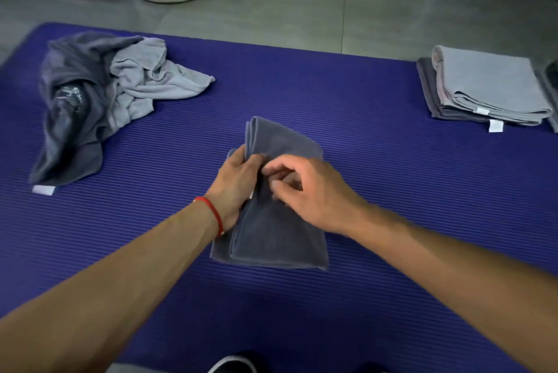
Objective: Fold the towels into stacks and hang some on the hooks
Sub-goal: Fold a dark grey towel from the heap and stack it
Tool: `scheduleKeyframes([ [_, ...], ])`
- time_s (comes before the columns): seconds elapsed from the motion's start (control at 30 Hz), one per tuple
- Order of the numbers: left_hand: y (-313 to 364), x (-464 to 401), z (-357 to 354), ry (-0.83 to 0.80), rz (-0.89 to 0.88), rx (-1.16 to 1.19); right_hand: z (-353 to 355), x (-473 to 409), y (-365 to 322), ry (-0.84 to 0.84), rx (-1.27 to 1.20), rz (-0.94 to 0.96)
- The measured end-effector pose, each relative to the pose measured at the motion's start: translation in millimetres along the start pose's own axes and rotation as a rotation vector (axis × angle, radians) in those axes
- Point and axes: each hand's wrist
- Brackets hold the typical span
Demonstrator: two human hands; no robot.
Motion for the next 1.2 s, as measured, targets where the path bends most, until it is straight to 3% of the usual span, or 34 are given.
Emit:
scheduleKeyframes([
  [0.1, -23.9, -18.5, 36.4, 0.069, -0.068, -0.216, -5.1, 10.9, 26.6, -0.009, 0.38, 0.137],
  [0.2, -48.1, -31.5, 64.2, 0.071, -0.042, -0.622, -13.8, 27.7, 64.8, -0.349, 0.757, 0.016],
  [0.27, -55.7, -34.4, 69.7, 0.058, -0.066, -0.752, -17.7, 37.2, 83.2, -0.481, 0.851, -0.017],
  [0.47, -61.4, -40.5, 66.3, 0.1, -0.229, -0.774, -13.8, 14.8, 86.8, -0.213, 0.847, -0.018],
  [0.57, -61.3, -42.4, 67.3, 0.265, -0.237, -1.167, -8.8, 0.2, 96.8, -0.325, 0.785, -0.149],
  [0.63, -51.4, -42.2, 63.4, 0.339, -0.32, -1.36, -11.3, 6.5, 98.2, -0.247, 0.761, -0.152],
  [0.73, -38.1, -52.8, 59.2, 0.207, -0.616, -1.464, -22.2, 33.9, 86.3, 0.066, 0.788, -0.289],
  [0.8, -29.0, -70.1, 57.1, -0.018, -0.65, -1.547, -31.1, 54.2, 81.1, 0.032, 0.831, -0.445],
  [0.87, -16.3, -89.9, 51.8, -0.253, -0.495, -1.606, -41.0, 67.8, 79.7, -0.065, 0.797, -0.516],
  [0.97, 7.1, -111.3, 38.9, -0.471, -0.344, -1.605, -53.4, 73.9, 76.2, -0.012, 0.534, -0.533],
  [1.07, 22.5, -117.9, 27.0, -0.511, -0.256, -1.668, -55.4, 73.5, 69.2, 0.086, 0.184, -0.569],
  [1.2, 31.2, -110.6, 24.8, -0.503, -0.056, -1.577, -32.4, 74.0, 70.1, 0.24, -0.044, -0.631],
])
Point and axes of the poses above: each hand's wrist, its own x-axis away from the middle knuckle, its own z-axis out of the back of the hand, y = z × x, and after that the axes turned 1 degree about -x, right-handed
